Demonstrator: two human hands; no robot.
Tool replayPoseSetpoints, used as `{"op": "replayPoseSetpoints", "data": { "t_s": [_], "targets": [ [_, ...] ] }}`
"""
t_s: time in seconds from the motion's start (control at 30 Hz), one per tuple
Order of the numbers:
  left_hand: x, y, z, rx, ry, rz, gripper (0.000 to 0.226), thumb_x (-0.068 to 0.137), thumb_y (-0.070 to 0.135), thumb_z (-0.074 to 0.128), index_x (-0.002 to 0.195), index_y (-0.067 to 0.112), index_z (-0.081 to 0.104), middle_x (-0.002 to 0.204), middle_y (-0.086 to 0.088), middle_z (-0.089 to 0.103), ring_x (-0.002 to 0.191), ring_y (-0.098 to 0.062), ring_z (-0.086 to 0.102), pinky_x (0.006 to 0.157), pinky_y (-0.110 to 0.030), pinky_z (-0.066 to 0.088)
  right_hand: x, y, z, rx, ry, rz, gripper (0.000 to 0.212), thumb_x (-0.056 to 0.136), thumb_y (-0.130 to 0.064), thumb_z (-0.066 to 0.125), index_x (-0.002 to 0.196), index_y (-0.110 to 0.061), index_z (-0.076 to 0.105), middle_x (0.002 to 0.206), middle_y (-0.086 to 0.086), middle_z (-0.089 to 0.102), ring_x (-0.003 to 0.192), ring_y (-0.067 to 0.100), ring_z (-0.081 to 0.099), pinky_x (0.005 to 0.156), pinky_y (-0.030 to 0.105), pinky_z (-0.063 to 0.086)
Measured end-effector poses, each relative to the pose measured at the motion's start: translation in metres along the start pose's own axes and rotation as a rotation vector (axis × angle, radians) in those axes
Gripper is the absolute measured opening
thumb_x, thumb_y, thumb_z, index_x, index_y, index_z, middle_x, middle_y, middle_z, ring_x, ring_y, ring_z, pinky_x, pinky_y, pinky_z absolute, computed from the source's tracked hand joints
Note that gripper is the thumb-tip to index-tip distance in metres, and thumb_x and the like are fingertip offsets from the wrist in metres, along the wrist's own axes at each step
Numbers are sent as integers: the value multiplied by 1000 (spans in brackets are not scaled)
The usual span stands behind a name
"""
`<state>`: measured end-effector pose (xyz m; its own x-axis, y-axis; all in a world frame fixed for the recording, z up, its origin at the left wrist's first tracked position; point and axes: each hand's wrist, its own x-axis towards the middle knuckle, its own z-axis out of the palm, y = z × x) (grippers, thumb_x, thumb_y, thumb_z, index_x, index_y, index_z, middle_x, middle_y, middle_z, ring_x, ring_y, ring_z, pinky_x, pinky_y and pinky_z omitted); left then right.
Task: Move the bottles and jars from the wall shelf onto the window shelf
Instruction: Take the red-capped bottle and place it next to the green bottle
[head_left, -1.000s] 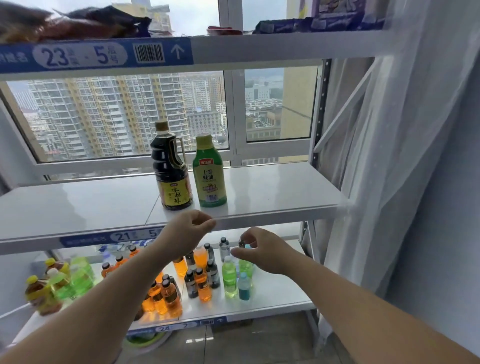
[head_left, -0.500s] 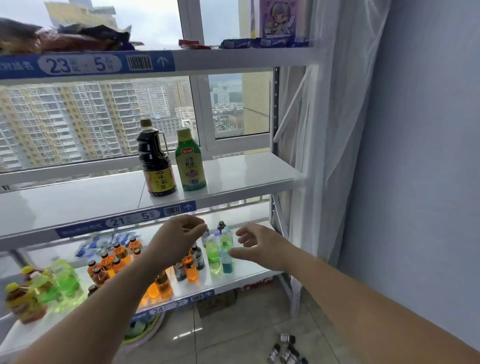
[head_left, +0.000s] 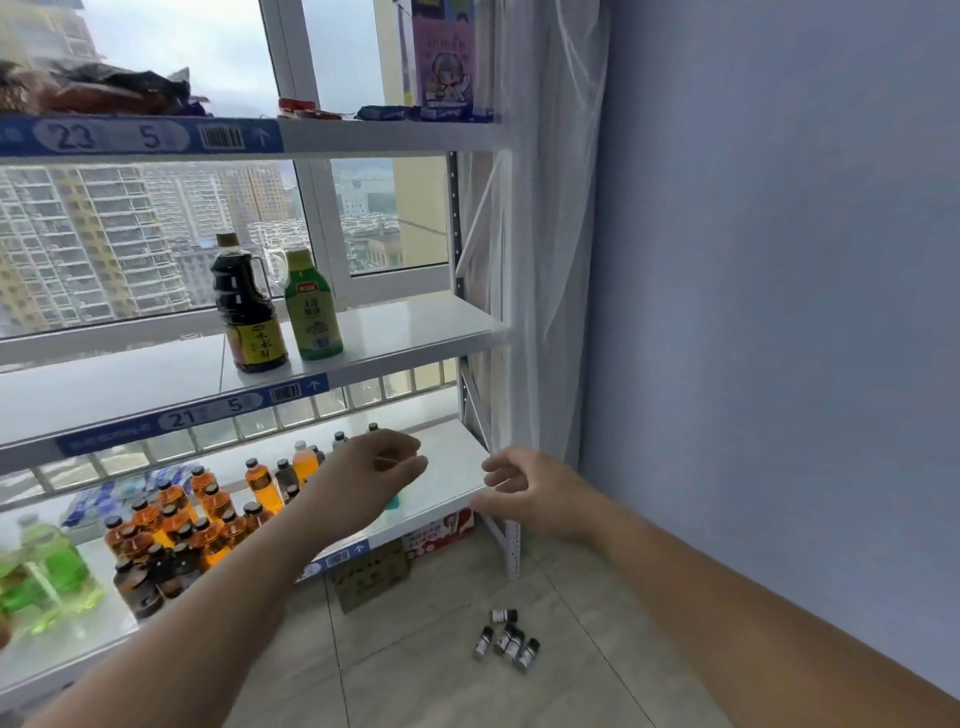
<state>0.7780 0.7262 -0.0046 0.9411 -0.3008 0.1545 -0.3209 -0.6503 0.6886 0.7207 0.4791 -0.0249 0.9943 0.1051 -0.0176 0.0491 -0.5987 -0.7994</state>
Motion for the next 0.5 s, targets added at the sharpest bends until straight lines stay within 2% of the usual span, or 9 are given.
{"op": "replayPoseSetpoints", "data": {
  "t_s": [0.13,0.27,0.4,0.5],
  "targets": [
    [-31,38,17,97,-44,77,38,97,45,65,130,27,65,122,12,68,109,-5,64,97,-29,51,-54,5,-17,-49,54,33,71,79,-63,77,138,-31,55,126,-13,63,114,5,63,99,34,57],
    [-67,78,42,241,-101,166,43,98,50,61,136,30,61,129,13,63,115,-7,58,96,-26,46,-115,12,-41,-171,105,68,65,84,-57,77,138,-28,55,129,-9,62,118,11,61,101,34,54],
    [-113,116,75,348,-165,213,48,97,52,60,141,33,56,136,13,59,121,-10,57,103,-33,47,-184,24,-60,-406,112,90,64,86,-61,71,138,-27,55,133,-8,61,114,11,60,98,36,54],
    [-154,146,104,399,-217,241,45,96,54,60,136,35,58,130,10,60,117,-14,60,102,-39,49,-240,36,-71,-549,88,124,68,89,-62,67,144,-25,51,143,-4,57,122,15,59,99,36,51]
  ]
}}
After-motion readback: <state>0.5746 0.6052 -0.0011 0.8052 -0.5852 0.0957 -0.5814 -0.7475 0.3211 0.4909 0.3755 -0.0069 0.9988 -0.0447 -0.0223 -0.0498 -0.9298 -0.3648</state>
